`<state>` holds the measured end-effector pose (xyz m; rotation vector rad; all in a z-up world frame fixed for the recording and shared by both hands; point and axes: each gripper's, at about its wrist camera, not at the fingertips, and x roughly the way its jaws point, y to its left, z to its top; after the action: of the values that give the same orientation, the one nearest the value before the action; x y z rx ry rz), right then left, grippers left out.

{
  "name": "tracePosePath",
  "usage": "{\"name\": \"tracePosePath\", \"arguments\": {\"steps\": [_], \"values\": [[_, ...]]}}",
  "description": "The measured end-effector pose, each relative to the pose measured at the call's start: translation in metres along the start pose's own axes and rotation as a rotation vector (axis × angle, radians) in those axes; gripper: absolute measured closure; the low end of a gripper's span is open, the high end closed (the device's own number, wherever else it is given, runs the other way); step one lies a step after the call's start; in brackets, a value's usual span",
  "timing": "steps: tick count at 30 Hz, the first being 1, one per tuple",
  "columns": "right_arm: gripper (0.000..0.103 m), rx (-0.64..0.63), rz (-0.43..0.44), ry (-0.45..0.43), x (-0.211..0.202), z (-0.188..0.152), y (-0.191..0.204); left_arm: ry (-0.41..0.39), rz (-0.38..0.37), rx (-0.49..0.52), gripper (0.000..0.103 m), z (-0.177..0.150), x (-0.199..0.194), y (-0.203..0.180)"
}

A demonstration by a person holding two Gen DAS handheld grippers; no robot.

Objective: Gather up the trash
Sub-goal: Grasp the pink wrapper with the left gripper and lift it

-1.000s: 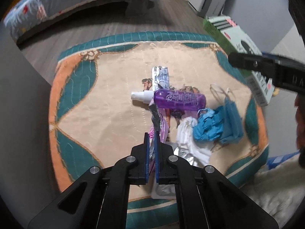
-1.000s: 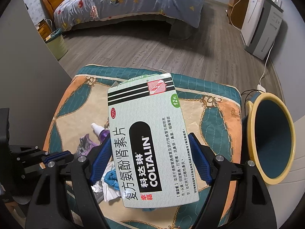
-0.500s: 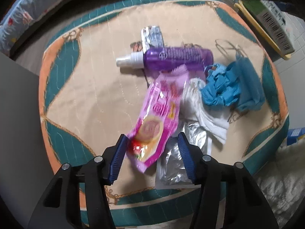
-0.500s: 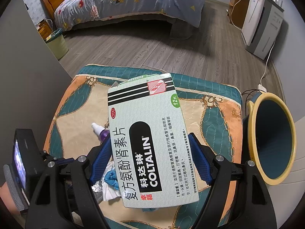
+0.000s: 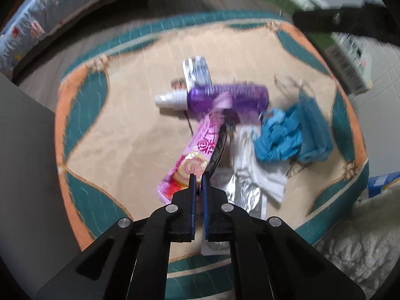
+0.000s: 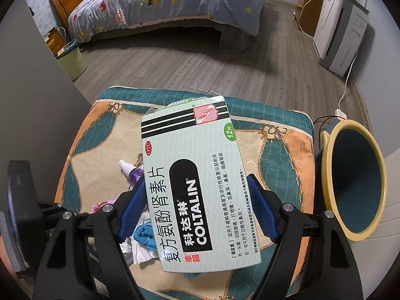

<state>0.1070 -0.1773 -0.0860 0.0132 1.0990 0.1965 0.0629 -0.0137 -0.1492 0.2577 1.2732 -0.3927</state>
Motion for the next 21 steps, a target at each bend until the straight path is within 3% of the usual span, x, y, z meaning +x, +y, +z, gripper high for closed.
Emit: {"name": "tracePosePath", "arguments": {"steps": [6,21], "values": [[0.027,-0.004,-0.022,-0.018,-0.009,-0.003,-0.006,-0.088,-0.043,-0.059,0.1,0.011,-0.024,0.002],[0.027,0.029,-0.124,-0.002,-0.031,-0.034,-0.073,-0.212,-0.088,-0.002,0.1,0.05,-0.052,-0.029]]}}
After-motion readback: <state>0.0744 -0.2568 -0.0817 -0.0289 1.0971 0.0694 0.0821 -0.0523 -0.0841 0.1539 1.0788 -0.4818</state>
